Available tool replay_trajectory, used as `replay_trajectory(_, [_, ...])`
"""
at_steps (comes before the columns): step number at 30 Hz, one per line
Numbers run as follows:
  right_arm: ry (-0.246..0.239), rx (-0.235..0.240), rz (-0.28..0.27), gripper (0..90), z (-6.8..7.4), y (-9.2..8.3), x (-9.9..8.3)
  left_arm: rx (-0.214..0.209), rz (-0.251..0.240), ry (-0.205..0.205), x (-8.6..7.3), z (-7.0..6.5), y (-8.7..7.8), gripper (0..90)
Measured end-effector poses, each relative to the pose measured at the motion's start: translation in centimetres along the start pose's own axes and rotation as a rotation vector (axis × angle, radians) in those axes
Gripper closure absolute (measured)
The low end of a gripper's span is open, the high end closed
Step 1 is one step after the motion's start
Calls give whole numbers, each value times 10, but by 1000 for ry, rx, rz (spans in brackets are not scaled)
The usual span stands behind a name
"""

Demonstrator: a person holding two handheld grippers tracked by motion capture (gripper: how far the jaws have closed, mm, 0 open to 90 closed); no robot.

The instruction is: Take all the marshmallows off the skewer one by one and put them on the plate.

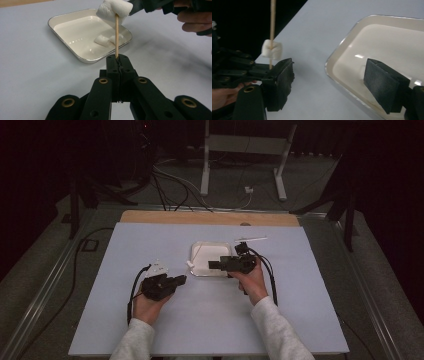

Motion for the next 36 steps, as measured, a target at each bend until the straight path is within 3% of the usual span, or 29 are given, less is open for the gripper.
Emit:
replay_trajectory(8, [-26, 62, 7, 267, 18, 5, -6, -1, -4, 1, 2, -1, 0, 900])
replay_trajectory(11, [-24, 81, 19, 231, 24, 7, -9, -3, -4, 1, 2, -1, 0, 900])
replay_trajectory(26, [-51, 106, 33, 217, 44, 19, -16, -6, -18, -1, 6, -5, 3, 900])
replay_trajectory(36, [-68, 96, 28, 230, 52, 26, -21, -15, -23, -2, 8, -8, 5, 900])
Point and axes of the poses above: each handheld gripper's, and its own axes: y roughly forward along the jaws, x roughly out of its top, z roughly to its left, the point moved 10 cm from there along y, roughly forward along the jaws, and after that the axes turned 12 degrees about y, right-handed, at the moved point
